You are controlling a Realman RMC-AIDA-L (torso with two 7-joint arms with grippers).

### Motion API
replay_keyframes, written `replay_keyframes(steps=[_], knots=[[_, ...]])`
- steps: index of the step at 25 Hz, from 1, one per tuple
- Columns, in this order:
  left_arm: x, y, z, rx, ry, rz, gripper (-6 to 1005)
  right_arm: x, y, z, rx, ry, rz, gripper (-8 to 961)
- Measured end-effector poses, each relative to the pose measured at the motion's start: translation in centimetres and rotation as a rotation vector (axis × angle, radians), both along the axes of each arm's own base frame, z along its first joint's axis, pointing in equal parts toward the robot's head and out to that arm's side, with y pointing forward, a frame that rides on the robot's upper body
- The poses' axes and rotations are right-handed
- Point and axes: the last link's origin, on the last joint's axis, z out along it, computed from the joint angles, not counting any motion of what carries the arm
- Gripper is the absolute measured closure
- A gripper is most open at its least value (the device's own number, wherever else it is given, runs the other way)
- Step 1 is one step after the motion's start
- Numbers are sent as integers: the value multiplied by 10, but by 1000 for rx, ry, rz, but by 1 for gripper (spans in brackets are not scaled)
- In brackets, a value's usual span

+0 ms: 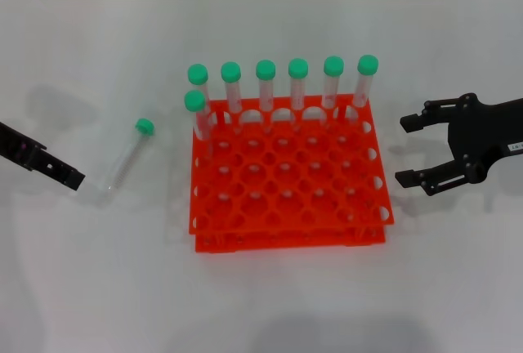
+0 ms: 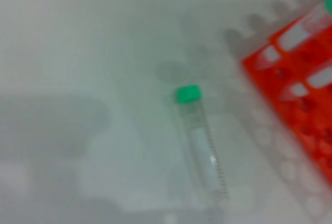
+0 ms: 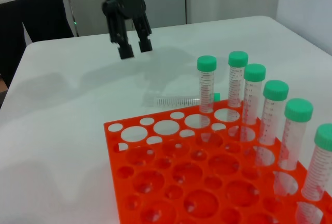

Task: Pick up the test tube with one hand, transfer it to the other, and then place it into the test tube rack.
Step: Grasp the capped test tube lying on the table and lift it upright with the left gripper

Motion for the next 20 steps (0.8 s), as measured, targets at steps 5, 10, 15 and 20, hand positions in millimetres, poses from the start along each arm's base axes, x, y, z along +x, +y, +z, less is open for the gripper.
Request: replay_keyframes(steps=[5,10,15,20], knots=[[0,6,-13,7,39,5,190,0,-2,-3,-3,5,-3,81],[0,9,-27,-2,42,11,214,1,-2,-4,-4,7,-6,81],[-1,10,-37,0,49,7,238,1,-3,-5,-6,4,-5,81],[-1,11,-46,16,42,17,262,-1,-3,-8,-11,5,-3,81]])
